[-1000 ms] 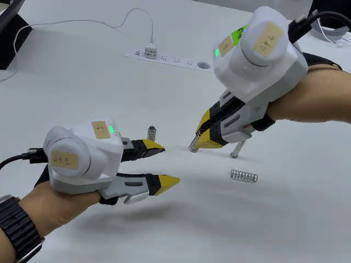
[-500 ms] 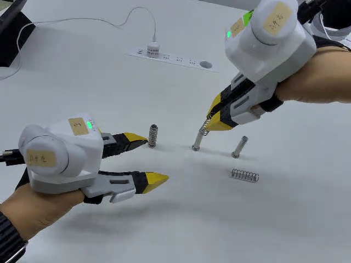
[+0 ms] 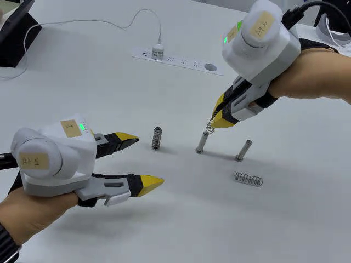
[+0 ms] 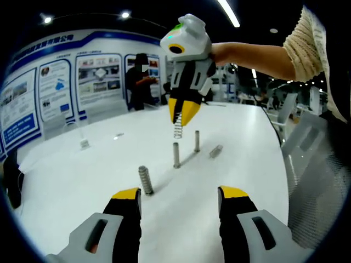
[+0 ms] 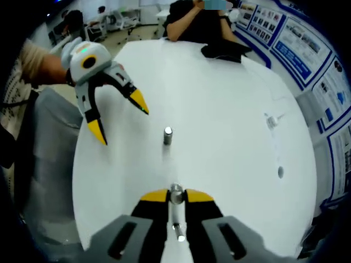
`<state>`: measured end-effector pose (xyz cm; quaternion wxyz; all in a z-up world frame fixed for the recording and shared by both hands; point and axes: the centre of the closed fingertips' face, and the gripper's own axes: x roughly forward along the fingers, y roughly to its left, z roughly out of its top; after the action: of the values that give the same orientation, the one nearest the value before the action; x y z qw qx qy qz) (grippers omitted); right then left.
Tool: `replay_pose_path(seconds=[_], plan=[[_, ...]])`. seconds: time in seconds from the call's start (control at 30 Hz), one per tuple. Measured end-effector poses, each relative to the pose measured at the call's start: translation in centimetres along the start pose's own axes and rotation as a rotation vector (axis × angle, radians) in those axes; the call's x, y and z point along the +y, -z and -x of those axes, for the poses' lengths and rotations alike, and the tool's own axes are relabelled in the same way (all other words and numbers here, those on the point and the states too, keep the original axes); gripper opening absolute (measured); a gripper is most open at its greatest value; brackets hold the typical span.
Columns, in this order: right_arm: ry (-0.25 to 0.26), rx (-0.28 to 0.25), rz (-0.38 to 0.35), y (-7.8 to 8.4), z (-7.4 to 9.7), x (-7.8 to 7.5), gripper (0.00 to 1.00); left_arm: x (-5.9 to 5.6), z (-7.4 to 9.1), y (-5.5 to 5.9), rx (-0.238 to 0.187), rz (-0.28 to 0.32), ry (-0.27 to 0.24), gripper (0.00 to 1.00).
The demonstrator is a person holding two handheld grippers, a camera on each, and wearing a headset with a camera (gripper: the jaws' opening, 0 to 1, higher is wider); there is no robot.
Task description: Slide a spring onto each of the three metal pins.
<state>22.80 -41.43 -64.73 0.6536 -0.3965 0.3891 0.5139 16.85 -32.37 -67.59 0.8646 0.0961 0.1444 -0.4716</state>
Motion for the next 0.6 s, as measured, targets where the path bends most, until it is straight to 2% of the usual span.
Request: replay_pose_path(seconds=[0.6], plan=[[-0.026, 0.042, 0.006, 0.5, -1.8, 0.0, 0.12, 0.2, 0.2, 0.4, 0.011, 0.015, -0.011, 0.59]])
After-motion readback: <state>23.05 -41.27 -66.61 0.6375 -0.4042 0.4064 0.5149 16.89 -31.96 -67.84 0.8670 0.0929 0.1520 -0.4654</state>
